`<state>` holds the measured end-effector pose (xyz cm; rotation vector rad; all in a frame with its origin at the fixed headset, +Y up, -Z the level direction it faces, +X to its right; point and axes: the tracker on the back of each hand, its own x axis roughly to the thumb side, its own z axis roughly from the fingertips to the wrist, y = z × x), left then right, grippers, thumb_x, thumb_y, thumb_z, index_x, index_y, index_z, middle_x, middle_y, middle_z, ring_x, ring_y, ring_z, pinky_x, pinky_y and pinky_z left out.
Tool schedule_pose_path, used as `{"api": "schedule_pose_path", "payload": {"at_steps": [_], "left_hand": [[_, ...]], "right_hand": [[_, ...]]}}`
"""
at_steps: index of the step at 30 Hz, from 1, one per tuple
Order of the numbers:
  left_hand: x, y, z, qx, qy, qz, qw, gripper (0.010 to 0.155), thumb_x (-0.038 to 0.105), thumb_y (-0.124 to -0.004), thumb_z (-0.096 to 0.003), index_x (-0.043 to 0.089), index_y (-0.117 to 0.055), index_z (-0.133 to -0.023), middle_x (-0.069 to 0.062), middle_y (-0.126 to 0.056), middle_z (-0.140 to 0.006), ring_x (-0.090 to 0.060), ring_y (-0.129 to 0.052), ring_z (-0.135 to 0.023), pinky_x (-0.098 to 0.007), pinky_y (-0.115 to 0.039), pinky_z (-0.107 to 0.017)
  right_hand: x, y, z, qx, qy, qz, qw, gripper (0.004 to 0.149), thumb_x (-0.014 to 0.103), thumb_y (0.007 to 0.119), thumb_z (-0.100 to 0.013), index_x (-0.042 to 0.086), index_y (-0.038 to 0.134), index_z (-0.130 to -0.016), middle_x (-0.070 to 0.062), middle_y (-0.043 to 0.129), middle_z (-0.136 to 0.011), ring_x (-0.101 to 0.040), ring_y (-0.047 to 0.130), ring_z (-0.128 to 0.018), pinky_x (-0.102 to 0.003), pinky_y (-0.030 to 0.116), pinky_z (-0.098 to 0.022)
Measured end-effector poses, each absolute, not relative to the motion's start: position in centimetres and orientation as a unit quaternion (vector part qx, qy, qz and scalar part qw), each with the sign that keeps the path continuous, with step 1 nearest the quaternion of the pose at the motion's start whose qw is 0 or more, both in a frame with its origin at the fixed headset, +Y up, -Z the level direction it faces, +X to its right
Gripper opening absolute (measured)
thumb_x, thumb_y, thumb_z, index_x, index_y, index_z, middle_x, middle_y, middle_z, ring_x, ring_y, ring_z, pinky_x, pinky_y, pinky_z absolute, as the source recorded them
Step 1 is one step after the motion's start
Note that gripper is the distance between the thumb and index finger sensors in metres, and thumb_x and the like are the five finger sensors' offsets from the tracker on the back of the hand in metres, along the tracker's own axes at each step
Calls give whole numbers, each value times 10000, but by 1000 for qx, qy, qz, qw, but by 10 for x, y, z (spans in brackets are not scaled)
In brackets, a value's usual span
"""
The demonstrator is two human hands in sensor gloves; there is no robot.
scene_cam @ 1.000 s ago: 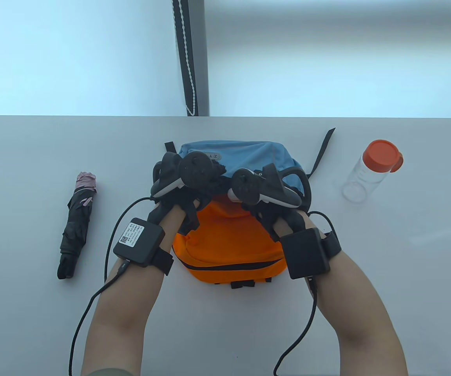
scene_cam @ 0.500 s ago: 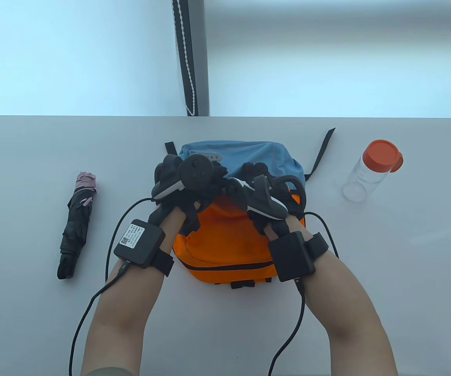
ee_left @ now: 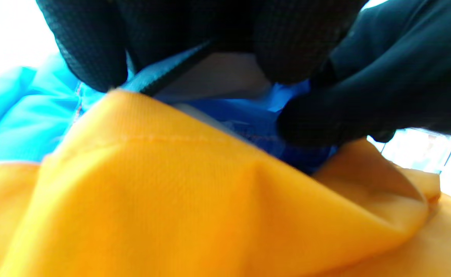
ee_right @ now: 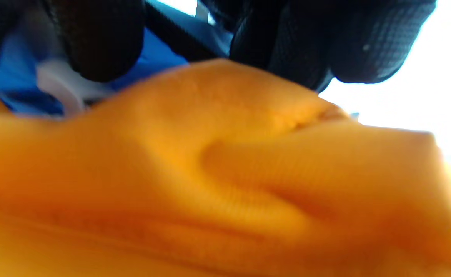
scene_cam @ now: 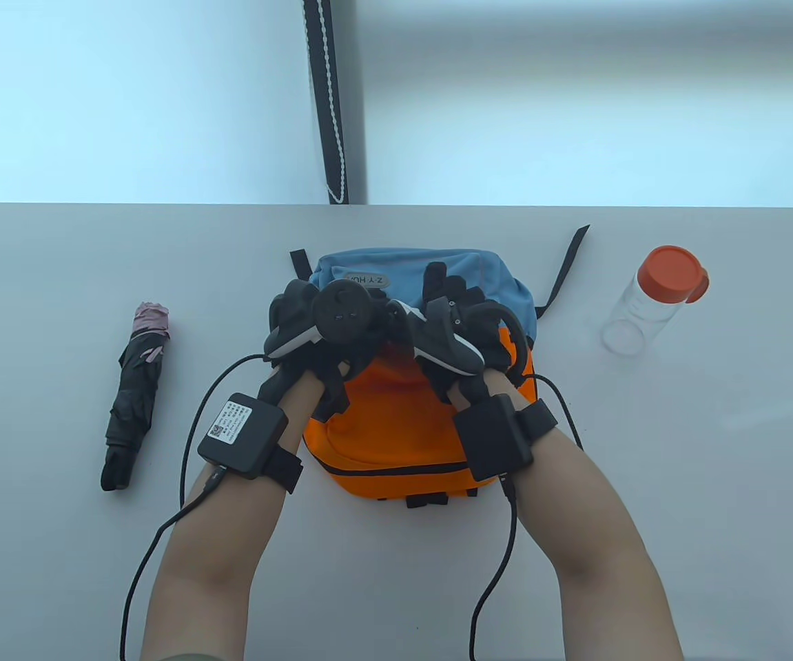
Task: Pack school bag
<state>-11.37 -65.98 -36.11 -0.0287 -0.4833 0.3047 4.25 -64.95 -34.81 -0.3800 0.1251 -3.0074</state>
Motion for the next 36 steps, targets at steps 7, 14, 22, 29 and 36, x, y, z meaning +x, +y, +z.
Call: {"api": "schedule_pose_path", "payload": {"at_steps": [7,14,22,29,36], "left_hand": [[-112,-660,-357,-7,-239,138,961,487,316,-859,-476,110,-877,-918,-224,-882,-985,-497,-834,-901,-662,-806,-603],[-112,-659,-358,-13,-237,147,960,485,309,-865,-475,112,-879,-917,-220,-880,-989,-499,-828,-903,-661,-806,-604],[-111,-656,-351,9,-243,122,962,516,305,-890,-459,115,-865,-938,-210,-909,-991,-487,-863,-918,-678,-783,-610],[-91,-625,-343,38,-269,130,953,606,381,-925,-442,165,-811,-996,-188,-921,-1017,-472,-883,-952,-713,-720,-647],[-35,-617,-342,-6,-283,120,951,719,507,-882,-436,127,-776,-1036,-204,-866,-1002,-481,-740,-977,-771,-540,-709]], "right_hand": [[105,-624,-362,-106,-91,-990,-28,723,356,808,-547,57,563,-1158,-278,657,-1190,-649,757,-977,-786,673,-627],[127,-662,-366,-121,-113,-986,-25,691,183,872,-502,89,589,-1126,-298,587,-1205,-643,658,-1004,-800,617,-643],[129,-658,-359,-131,-49,-990,-1,457,202,811,-508,132,774,-958,-325,760,-1061,-646,630,-951,-859,513,-606],[137,-615,-342,-127,27,-989,-75,457,208,886,-481,78,840,-916,-167,1031,-769,-473,962,-773,-776,737,-587],[134,-602,-326,-139,67,-981,-121,475,189,883,-476,32,807,-917,-177,1018,-784,-479,969,-756,-768,757,-572]]}}
